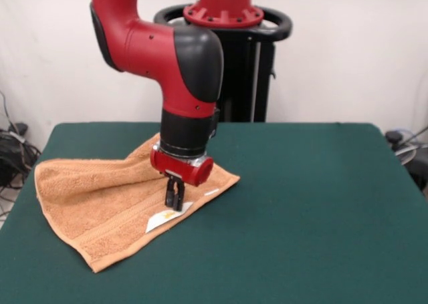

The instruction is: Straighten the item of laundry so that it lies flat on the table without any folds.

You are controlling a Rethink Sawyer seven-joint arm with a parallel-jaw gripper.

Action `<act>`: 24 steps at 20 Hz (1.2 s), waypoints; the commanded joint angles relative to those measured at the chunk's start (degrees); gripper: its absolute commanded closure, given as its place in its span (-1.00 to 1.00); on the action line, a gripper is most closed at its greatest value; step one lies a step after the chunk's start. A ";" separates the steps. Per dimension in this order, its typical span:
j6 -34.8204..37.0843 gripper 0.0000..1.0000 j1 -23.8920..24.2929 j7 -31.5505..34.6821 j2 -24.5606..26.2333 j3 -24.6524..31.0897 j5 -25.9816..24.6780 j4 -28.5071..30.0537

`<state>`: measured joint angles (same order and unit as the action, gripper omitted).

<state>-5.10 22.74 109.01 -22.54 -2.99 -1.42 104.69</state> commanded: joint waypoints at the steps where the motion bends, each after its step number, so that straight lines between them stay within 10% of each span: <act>1: -0.54 1.00 -0.49 8.62 10.65 5.19 3.94 -10.00; 24: -2.79 1.00 3.57 12.46 12.27 18.53 3.60 -10.72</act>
<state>-1.70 27.76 109.01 -23.18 1.38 -3.07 104.51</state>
